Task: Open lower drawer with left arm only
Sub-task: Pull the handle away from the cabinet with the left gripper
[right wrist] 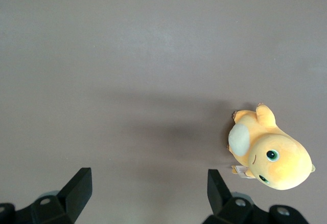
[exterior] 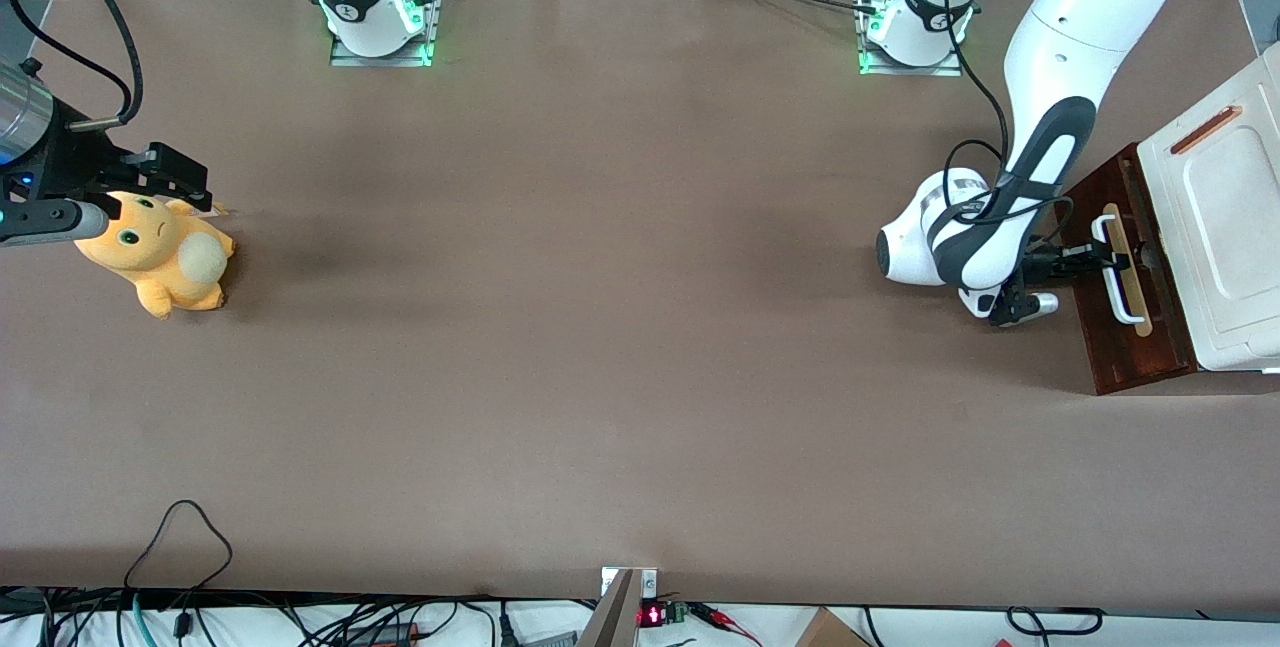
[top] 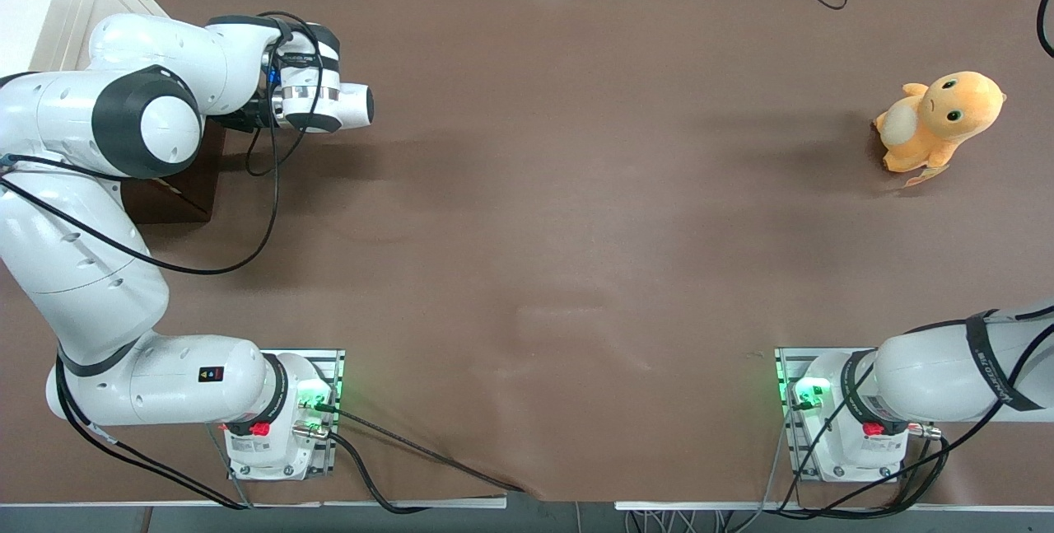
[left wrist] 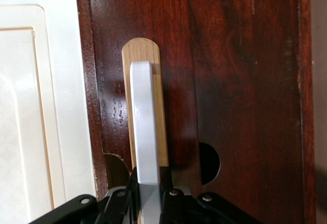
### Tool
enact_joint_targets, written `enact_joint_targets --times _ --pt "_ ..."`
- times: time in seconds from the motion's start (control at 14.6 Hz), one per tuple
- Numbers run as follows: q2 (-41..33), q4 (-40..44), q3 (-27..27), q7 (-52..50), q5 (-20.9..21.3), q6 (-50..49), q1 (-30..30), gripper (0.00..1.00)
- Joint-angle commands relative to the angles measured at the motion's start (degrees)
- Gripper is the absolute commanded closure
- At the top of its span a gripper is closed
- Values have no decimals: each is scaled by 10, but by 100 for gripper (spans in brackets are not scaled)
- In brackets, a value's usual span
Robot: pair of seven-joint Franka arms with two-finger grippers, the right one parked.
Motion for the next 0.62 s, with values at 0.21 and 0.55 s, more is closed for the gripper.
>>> enact_joint_targets --times 0.21,0.55 --pt "3 21 -46 43 -10 22 -31 100" --pt "2 25 -74 44 -17 16 -35 100"
